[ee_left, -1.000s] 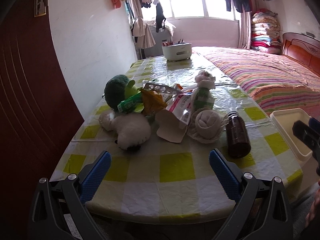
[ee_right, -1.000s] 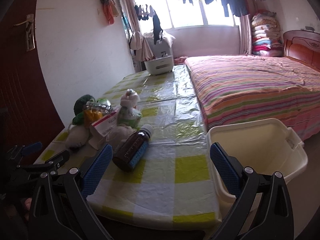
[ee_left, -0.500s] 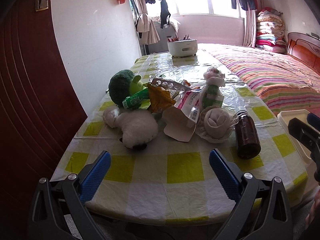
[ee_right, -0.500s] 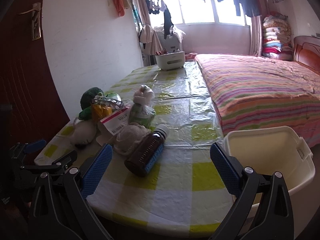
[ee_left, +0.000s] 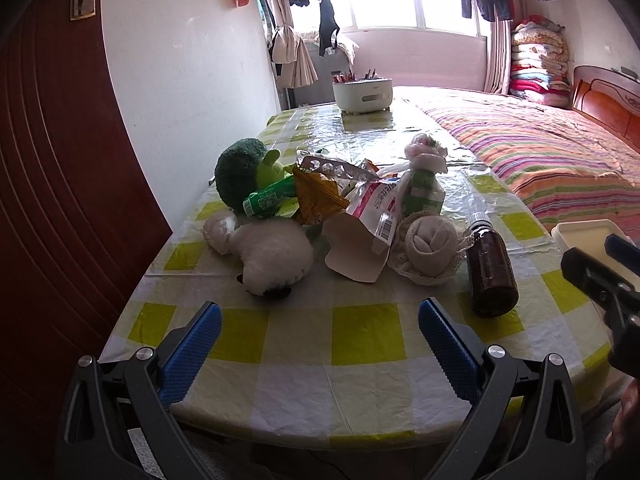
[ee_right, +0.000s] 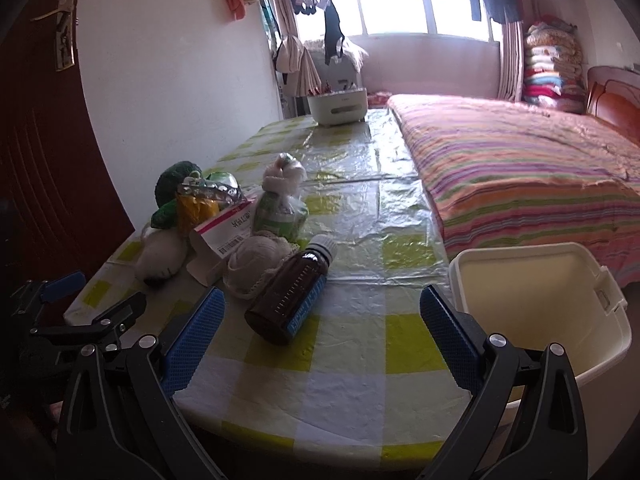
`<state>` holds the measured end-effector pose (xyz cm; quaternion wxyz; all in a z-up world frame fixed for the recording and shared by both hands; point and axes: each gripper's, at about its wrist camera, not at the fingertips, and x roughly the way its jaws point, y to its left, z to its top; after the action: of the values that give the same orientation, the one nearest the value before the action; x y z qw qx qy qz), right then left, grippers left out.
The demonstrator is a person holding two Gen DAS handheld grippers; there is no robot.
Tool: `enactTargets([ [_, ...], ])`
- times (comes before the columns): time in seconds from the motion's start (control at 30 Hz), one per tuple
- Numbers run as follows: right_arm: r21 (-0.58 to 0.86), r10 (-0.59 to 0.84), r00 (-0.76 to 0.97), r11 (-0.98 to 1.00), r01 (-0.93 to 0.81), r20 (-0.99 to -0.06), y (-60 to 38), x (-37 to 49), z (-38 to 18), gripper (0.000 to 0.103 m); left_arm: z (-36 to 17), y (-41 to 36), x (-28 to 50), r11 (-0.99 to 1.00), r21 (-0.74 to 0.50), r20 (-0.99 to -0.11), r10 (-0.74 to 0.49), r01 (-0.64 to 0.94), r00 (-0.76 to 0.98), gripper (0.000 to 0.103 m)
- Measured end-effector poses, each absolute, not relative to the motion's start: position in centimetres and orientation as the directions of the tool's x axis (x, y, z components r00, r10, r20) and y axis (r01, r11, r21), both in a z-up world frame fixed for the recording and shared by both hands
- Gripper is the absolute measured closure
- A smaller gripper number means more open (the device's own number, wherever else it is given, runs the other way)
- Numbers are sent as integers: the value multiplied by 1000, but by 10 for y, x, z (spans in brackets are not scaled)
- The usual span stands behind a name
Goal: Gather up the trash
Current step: 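Grasp the brown medicine bottle with the right tool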
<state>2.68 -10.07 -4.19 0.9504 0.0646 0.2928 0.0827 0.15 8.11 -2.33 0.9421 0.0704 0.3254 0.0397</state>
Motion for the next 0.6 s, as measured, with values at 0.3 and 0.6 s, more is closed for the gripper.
enactTargets([
  [0.3, 166, 187, 724, 981, -101, -664, -82, 70, -51, 8, -16, 101, -1, 988, 139, -593, 143, -74, 792, 7],
  [0.6, 213, 235, 579, 971, -107, -780, -68, 119, -81, 40, -17, 117, -3, 986, 130, -597, 158, -100, 787, 7],
])
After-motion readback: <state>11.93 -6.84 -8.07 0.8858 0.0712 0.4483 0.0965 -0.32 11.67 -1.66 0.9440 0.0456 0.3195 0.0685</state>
